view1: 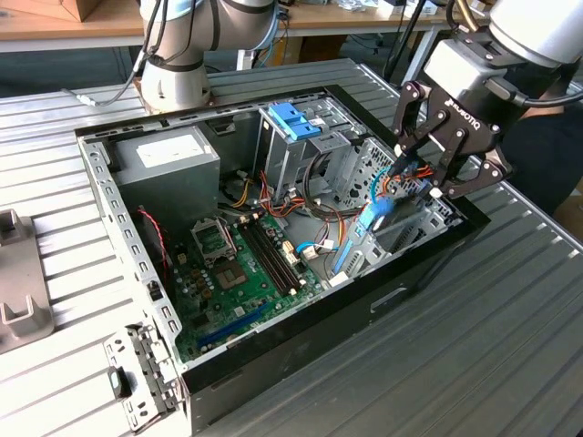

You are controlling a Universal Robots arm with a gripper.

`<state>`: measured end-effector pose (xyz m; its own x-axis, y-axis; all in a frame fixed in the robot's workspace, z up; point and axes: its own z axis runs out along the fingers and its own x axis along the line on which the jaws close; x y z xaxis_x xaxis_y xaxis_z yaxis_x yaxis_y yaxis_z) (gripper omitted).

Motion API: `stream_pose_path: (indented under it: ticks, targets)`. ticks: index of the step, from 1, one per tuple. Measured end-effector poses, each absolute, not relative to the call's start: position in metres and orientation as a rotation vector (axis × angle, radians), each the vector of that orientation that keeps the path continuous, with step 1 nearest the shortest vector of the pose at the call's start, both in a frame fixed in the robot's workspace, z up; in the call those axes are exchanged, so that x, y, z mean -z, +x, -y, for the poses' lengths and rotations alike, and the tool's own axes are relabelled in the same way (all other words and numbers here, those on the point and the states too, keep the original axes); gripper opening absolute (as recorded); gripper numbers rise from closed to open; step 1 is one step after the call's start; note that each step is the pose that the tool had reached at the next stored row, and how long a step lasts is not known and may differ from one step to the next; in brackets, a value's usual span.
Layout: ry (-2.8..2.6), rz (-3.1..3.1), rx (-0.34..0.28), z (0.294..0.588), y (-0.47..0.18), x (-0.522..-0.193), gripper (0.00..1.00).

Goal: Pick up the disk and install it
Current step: 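Insert the disk into the insertion slot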

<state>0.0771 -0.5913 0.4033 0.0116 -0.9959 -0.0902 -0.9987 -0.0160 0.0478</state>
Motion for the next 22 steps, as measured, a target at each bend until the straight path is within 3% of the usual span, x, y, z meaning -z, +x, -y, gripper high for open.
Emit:
stream_pose_path:
  ticks: [10, 17, 22]
  targets:
    - [-2.205, -2.175, -0.168, 0.59, 0.077, -0.405, 0.49]
    - [-2.208, -2.178, -0.182, 0.587, 0.09, -0.392, 0.12]
    - [-2.209, -2.18, -0.185, 0.587, 0.102, -0.379, 0.1]
